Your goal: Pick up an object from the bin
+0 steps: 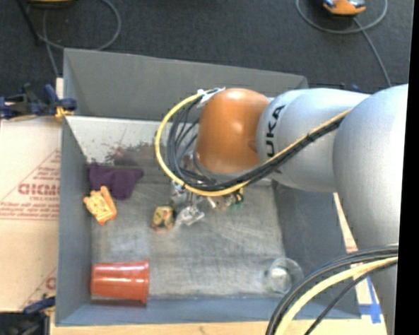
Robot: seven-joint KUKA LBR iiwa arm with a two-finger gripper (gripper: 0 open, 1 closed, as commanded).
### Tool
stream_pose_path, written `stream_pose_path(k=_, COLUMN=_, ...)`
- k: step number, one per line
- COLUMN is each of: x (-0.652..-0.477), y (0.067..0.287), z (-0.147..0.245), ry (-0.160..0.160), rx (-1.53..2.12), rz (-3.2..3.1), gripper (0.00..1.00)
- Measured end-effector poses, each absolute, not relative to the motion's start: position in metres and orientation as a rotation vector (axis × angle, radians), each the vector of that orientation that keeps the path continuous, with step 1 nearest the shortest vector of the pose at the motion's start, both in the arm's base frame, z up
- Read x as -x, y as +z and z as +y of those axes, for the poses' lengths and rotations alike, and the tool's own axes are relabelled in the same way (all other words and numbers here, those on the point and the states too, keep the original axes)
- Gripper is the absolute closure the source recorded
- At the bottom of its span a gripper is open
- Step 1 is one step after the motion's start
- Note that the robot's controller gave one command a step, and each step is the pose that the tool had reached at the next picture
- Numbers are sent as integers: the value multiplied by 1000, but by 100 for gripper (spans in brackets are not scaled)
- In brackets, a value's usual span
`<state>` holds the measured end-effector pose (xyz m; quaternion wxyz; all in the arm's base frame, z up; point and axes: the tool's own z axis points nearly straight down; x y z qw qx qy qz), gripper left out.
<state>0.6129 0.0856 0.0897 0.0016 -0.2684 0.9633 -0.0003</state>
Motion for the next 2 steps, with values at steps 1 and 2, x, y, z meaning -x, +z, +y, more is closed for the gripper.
stream_pose_path(k=1, x=-613, y=104, z=86, ry=0, rx=841, rz=3024, gripper=100)
stream_pose_path(k=2, x=-613, y=117, z=86, ry=-1, rx=841, rz=3023, gripper=100)
